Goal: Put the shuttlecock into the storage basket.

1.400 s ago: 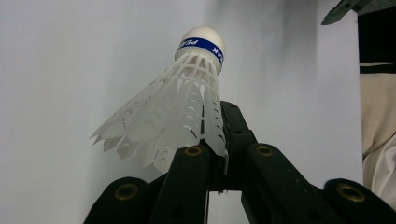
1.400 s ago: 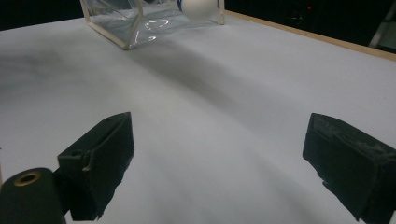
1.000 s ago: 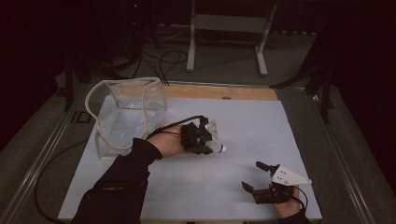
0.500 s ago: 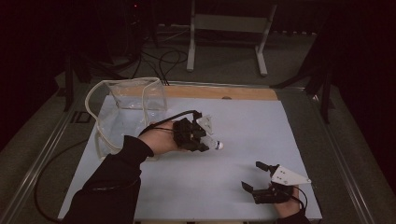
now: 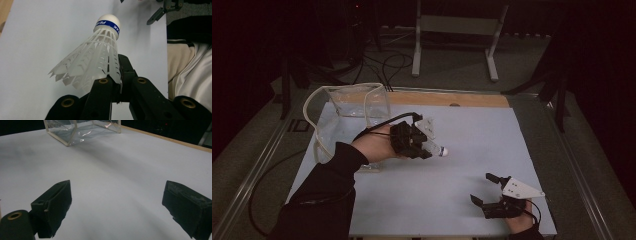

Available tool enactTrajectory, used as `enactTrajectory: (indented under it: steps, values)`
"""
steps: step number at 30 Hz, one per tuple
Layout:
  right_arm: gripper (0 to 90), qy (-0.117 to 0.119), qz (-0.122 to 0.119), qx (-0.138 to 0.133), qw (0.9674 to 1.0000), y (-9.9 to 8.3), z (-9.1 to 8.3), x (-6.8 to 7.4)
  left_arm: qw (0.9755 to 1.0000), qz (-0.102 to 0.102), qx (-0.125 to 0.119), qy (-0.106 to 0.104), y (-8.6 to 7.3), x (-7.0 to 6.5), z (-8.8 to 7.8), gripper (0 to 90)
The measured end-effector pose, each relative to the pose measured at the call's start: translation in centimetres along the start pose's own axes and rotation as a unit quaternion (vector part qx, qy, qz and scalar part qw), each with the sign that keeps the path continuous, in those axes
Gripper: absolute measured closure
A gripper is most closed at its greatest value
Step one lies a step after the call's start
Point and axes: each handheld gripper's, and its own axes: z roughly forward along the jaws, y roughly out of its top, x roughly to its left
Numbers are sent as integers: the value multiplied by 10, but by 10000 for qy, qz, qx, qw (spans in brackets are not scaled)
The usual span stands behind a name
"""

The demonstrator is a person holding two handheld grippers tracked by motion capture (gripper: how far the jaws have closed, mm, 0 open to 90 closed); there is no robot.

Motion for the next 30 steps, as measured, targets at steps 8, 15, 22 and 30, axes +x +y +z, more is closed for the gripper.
enactTrajectory:
  steps: [8,15,22,30]
  values:
    - [87,3,-5,16,10000,0,0,0,10000,-63,-21,55,-6,1,-12,900]
    - [87,-4,-1,36,10000,0,1,0,9998,-150,-39,123,-11,2,-23,900]
    - [87,2,7,31,10000,0,0,0,9997,-205,-34,159,-18,4,-32,900]
    - [87,0,4,34,10000,-1,1,0,9992,-296,-61,244,-25,5,-44,900]
